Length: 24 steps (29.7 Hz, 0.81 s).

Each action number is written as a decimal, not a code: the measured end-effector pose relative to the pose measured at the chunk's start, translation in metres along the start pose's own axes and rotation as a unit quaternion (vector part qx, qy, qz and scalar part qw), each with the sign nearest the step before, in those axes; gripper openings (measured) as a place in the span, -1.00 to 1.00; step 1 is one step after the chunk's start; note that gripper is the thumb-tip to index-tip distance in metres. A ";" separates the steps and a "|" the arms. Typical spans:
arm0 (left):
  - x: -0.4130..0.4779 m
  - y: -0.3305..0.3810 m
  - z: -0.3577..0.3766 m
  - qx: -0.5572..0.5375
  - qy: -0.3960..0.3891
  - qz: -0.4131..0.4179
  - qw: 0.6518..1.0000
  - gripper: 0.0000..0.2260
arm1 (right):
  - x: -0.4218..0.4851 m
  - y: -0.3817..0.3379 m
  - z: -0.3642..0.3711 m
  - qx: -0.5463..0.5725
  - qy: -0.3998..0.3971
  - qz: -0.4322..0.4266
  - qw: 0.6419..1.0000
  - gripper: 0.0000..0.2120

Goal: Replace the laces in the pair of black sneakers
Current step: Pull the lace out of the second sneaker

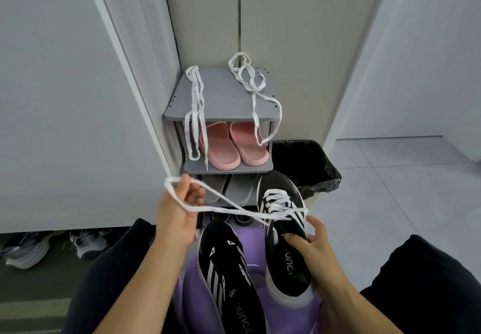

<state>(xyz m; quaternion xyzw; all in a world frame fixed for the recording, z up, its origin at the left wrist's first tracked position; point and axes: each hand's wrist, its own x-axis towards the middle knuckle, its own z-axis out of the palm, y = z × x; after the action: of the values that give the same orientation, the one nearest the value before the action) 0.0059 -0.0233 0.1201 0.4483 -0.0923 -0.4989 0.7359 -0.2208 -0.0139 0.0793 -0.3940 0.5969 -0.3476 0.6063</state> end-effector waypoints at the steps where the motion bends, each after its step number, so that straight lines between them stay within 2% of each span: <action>1: 0.000 -0.002 0.003 0.032 -0.014 -0.025 0.999 -0.86 | 0.000 -0.002 -0.002 0.008 -0.002 0.004 1.000 -0.45; 4: -0.016 -0.034 0.015 0.178 -0.086 -0.152 0.968 -0.88 | 0.005 -0.009 -0.005 0.025 -0.015 0.011 1.000 -0.51; 7: -0.029 -0.063 0.018 0.217 -0.159 -0.261 0.927 -0.87 | 0.011 -0.014 -0.001 0.032 -0.017 0.010 0.999 -0.53; 12: -0.018 -0.067 0.024 0.183 -0.125 -0.272 0.937 -0.87 | 0.024 -0.013 0.007 0.043 -0.008 0.018 0.999 -0.50; 14: -0.009 -0.070 0.020 0.242 -0.095 -0.239 0.936 -0.88 | 0.028 -0.012 0.009 0.027 -0.007 0.018 0.999 -0.44; 15: -0.003 -0.070 0.016 0.291 -0.060 -0.191 0.935 -0.87 | 0.030 -0.011 0.009 0.020 -0.007 0.018 1.000 -0.44; 17: 0.007 -0.065 0.010 0.407 0.001 -0.015 0.913 -0.84 | 0.033 -0.008 0.009 0.012 -0.007 0.022 1.000 -0.45; 18: 0.008 -0.060 0.009 0.437 -0.017 0.076 0.896 -0.84 | 0.034 -0.006 0.010 0.009 -0.007 0.027 1.000 -0.44; 19: 0.006 -0.056 0.009 0.452 -0.068 0.135 0.879 -0.88 | 0.036 -0.005 0.010 0.003 -0.005 0.030 1.000 -0.42; 20: 0.002 -0.056 0.010 0.468 -0.128 0.153 0.861 -0.93 | 0.036 -0.003 0.010 -0.003 -0.002 0.032 0.999 -0.41; 22: -0.008 -0.063 0.009 0.514 -0.208 0.127 0.823 -0.77 | 0.036 -0.001 0.012 -0.008 0.005 0.030 1.000 -0.41; 24: -0.011 -0.073 0.007 0.534 -0.221 0.074 0.813 -0.68 | 0.034 -0.002 0.014 -0.009 0.008 0.022 1.000 -0.43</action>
<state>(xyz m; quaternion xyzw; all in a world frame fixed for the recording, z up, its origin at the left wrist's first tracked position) -0.0506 -0.0260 0.0730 0.6400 -0.5374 -0.4013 0.3749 -0.2052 -0.0442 0.0657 -0.3835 0.6134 -0.3323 0.6052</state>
